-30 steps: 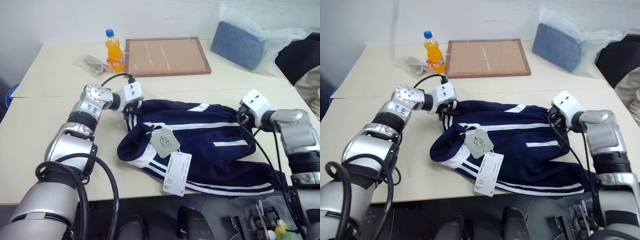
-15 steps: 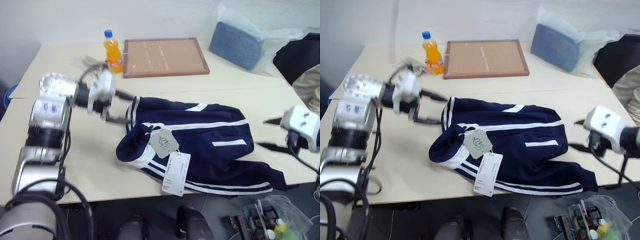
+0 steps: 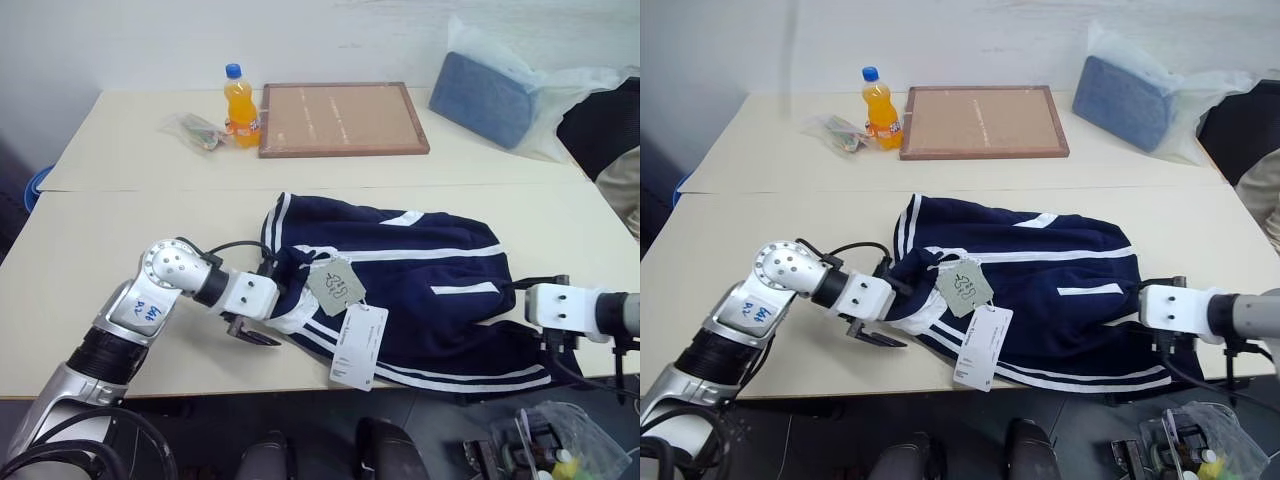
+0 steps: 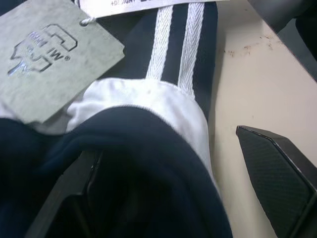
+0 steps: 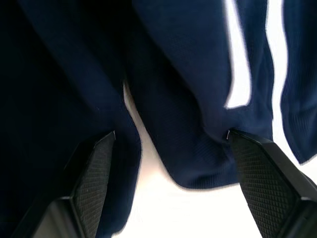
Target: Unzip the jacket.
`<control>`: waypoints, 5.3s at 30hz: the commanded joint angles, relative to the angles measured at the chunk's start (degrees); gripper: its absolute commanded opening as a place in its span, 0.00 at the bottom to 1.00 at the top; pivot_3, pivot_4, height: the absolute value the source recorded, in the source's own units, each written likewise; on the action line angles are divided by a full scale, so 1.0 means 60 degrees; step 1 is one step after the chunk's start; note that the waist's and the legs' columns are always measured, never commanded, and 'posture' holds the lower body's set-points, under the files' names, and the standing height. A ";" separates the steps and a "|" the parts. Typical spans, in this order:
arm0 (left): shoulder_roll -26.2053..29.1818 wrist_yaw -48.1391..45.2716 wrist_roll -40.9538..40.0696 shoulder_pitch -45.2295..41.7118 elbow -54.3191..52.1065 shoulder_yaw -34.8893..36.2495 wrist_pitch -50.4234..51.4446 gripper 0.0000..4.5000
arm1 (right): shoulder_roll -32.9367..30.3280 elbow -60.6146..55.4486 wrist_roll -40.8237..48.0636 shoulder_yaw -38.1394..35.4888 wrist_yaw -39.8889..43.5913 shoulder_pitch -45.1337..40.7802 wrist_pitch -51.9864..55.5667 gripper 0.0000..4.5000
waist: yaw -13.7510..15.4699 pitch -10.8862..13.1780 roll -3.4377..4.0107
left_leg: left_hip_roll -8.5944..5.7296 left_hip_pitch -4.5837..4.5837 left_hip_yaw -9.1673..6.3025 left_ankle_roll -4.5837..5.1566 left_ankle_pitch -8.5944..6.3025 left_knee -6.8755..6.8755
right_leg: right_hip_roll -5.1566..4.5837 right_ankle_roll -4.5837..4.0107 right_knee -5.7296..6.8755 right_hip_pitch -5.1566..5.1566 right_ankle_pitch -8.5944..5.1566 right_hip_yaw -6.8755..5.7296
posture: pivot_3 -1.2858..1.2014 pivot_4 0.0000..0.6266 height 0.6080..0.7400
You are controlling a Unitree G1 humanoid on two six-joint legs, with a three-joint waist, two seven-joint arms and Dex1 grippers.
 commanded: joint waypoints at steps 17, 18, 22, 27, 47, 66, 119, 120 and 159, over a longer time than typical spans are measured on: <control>0.0034 0.0752 0.0297 0.0505 0.0126 -0.0055 -0.0702 0.01 | -0.0942 -0.0435 0.1519 -0.0909 0.0540 0.0234 0.1890 0.70 | 0.0223 -0.0005 -0.0004 | 0.0000 0.0009 -0.0059 0.0015 -0.0012 0.0003 | -0.0012 -0.0008 -0.0004 0.0006 0.0003 0.0003 | 0.52 0.24 1.00; 0.0019 0.0766 0.0288 0.0490 0.0145 -0.0067 -0.0708 0.01 | -0.0844 -0.0286 0.1315 -0.0726 0.0365 0.0199 0.1652 0.70 | 0.0223 -0.0005 -0.0004 | -0.0002 0.0006 -0.0056 0.0016 -0.0013 0.0004 | -0.0011 -0.0007 -0.0006 0.0006 0.0004 0.0002 | 0.52 0.24 1.00; -0.0019 0.0782 0.0268 0.0408 0.0237 -0.0084 -0.0727 0.01 | -0.0584 -0.0044 0.0988 -0.0336 0.0089 0.0422 0.1094 0.70 | 0.0219 -0.0006 0.0000 | -0.0003 0.0007 -0.0039 0.0016 -0.0012 0.0009 | -0.0008 -0.0005 -0.0001 0.0006 0.0005 0.0001 | 0.52 0.24 1.00; -0.0032 0.0753 0.0242 0.0326 0.0272 -0.0087 -0.0677 0.01 | -0.0049 -0.0083 0.0864 -0.0017 -0.0463 0.0394 0.1228 0.70 | 0.0204 -0.0006 -0.0001 | 0.0000 0.0010 -0.0042 0.0015 -0.0012 0.0010 | -0.0007 -0.0004 0.0001 0.0009 0.0005 0.0006 | 0.52 0.24 1.00; 0.0258 0.0545 0.0016 0.0279 0.0538 0.0203 -0.0352 0.00 | -0.0964 0.0968 0.0653 0.0105 0.0427 0.0749 -0.0391 0.02 | 0.0252 -0.0008 -0.0004 | 0.0002 0.0011 -0.0044 0.0016 -0.0012 0.0009 | -0.0007 -0.0005 -0.0009 0.0019 0.0005 -0.0005 | 0.52 0.24 1.00; 0.1823 -0.0234 -0.1240 0.2180 -0.0733 0.0927 0.0045 0.00 | -0.1554 0.0751 0.1064 -0.1821 0.0682 0.3986 -0.3716 0.02 | 0.0035 -0.0004 -0.0003 | 0.0015 0.0036 -0.0048 0.0011 -0.0018 -0.0020 | -0.0003 -0.0007 -0.0030 0.0024 0.0004 0.0011 | 0.52 0.24 1.00; 0.0095 -0.0814 -0.2752 -0.1977 0.0842 0.1160 0.3255 0.80 | 0.1894 0.0302 -0.1573 0.4498 -0.3671 -0.4710 -0.4051 1.00 | -0.0036 -0.0026 -0.0047 | 0.0028 -0.0143 0.0039 -0.0003 -0.0035 0.0054 | 0.0035 -0.0002 0.0003 -0.0139 0.0013 0.0011 | 0.52 0.24 1.00; 0.0073 -0.0810 -0.2749 -0.1997 0.0835 0.1152 0.3279 0.80 | 0.1961 0.0695 -0.1889 0.4551 -0.3823 -0.4869 -0.4712 1.00 | -0.0058 -0.0026 -0.0047 | 0.0029 -0.0142 0.0040 -0.0003 -0.0035 0.0051 | 0.0035 -0.0002 0.0002 -0.0139 0.0013 0.0013 | 0.52 0.24 1.00; -0.0587 -0.0630 -0.1869 -0.2072 0.1320 0.0671 0.2010 0.80 | 0.3895 -0.1638 1.0489 0.2997 -0.3089 -0.6233 1.4711 1.00 | 0.0046 -0.0022 -0.0039 | 0.0038 -0.0145 -0.0034 -0.0008 -0.0024 0.0062 | 0.0037 -0.0025 0.0025 -0.0135 0.0011 -0.0005 | 0.52 0.24 1.00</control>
